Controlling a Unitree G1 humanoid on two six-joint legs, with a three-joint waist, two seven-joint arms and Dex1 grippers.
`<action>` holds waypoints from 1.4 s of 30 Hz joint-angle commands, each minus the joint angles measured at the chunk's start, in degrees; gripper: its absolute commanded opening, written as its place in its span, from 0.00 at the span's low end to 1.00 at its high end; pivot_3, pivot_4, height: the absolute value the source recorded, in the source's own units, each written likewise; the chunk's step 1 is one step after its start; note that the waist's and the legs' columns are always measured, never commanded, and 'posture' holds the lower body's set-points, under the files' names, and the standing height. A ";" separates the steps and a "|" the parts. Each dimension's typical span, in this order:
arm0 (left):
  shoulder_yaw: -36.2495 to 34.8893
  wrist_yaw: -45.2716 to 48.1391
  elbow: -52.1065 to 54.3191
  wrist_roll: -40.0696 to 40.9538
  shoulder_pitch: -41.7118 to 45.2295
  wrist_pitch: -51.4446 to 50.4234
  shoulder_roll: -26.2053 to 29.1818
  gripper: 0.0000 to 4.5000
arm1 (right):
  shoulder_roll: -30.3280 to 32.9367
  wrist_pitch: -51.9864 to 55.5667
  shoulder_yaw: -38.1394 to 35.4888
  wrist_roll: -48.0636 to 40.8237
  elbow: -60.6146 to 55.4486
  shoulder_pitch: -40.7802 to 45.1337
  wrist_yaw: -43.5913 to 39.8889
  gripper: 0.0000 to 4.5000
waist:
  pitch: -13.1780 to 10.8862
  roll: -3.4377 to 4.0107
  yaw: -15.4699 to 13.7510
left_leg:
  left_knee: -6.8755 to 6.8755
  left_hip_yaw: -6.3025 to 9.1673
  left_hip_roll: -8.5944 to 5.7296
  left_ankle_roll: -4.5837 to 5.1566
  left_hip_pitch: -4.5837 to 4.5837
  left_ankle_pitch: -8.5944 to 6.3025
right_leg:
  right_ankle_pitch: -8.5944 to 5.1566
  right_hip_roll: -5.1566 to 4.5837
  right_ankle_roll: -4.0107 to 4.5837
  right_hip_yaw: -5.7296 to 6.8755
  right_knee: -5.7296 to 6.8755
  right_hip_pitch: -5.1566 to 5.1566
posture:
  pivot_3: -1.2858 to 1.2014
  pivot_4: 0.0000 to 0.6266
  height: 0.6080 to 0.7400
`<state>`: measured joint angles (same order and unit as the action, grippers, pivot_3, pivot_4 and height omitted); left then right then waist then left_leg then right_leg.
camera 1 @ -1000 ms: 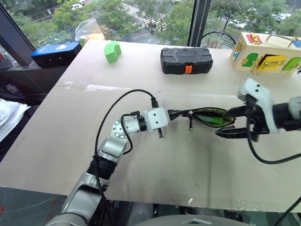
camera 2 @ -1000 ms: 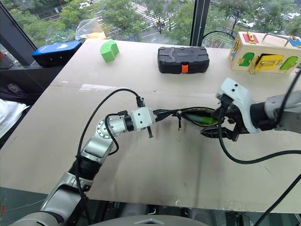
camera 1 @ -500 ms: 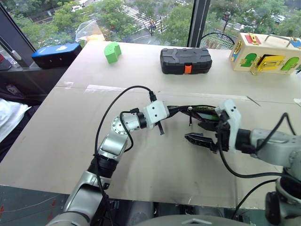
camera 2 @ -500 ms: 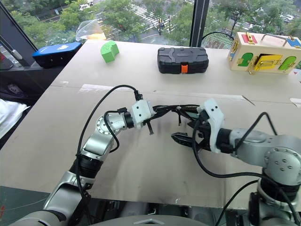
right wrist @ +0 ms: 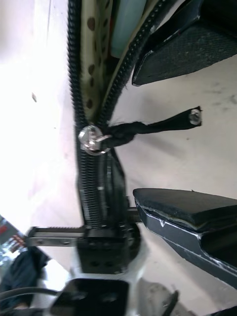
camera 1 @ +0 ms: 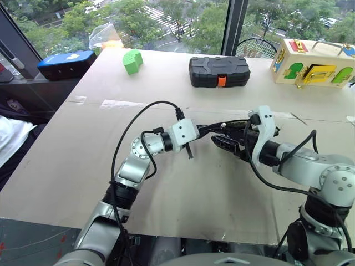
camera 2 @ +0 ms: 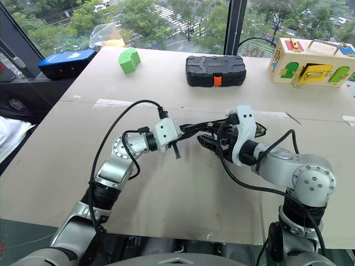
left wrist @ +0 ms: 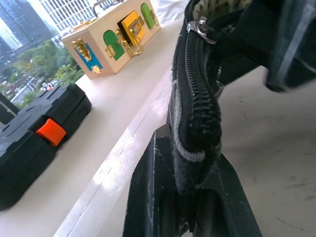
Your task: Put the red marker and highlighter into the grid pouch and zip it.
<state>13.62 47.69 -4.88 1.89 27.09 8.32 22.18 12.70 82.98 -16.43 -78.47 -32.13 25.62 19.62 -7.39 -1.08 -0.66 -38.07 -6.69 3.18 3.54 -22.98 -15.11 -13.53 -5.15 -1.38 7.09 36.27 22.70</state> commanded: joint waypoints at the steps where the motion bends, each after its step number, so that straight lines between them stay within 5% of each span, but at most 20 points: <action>1: -0.38 -0.45 2.27 0.20 -0.09 2.29 -0.04 0.00 | 1.73 -5.25 1.15 -6.13 0.04 -0.22 3.01 0.74 | 0.00 0.00 0.04 | 0.00 0.00 0.00 0.01 0.00 0.00 | 0.00 0.00 0.00 0.00 0.00 0.00 | 0.52 0.24 1.00; 5: -0.38 -0.46 0.62 -0.07 -0.54 4.16 0.03 0.00 | 4.90 -10.00 4.01 -11.01 0.46 -1.30 5.68 0.74 | 0.00 0.00 0.01 | 0.01 0.00 0.00 0.12 0.00 -0.07 | 0.00 -0.01 0.00 -0.02 -0.01 0.00 | 0.52 0.24 1.00; 8: -0.39 -0.46 -0.81 -0.33 -0.62 5.57 0.02 0.00 | 7.48 -13.50 6.18 -14.05 0.04 -1.84 7.10 0.47 | 0.00 0.01 0.05 | 0.01 -0.01 0.00 0.16 0.00 -0.09 | 0.00 -0.01 0.00 -0.05 -0.03 0.00 | 0.52 0.24 1.00; 32: 0.54 0.18 -2.74 -0.64 -0.47 9.52 -0.10 0.00 | 17.77 -27.78 18.21 -18.39 0.48 -2.24 10.62 0.47 | -0.01 0.00 -0.07 | 0.02 0.00 0.03 0.23 -0.05 -0.14 | -0.01 -0.03 0.00 -0.09 -0.16 0.00 | 0.52 0.24 1.00; 37: 0.54 0.23 -2.12 -0.71 -0.30 9.40 0.06 0.00 | 18.27 -28.86 18.87 -17.77 1.33 -2.02 11.07 0.03 | -0.01 0.01 -0.06 | 0.03 0.00 0.04 0.24 -0.05 -0.14 | -0.01 -0.03 0.00 -0.10 -0.19 0.00 | 0.52 0.24 1.00; 42: 0.32 0.07 -1.32 -0.77 -0.24 8.91 0.29 0.00 | 18.48 -30.74 17.89 -19.06 2.01 -2.43 12.33 0.03 | -0.01 0.01 -0.07 | 0.04 0.00 0.04 0.24 -0.06 -0.14 | -0.01 -0.03 -0.01 -0.09 -0.20 0.00 | 0.52 0.24 1.00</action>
<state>14.05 47.80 -9.56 1.00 26.12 16.75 22.24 30.61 54.19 2.56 -96.42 -29.73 22.64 31.09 -7.40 -1.08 -0.72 -38.02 -6.68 3.22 3.79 -23.04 -15.26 -13.54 -5.18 -1.39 6.99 36.06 22.70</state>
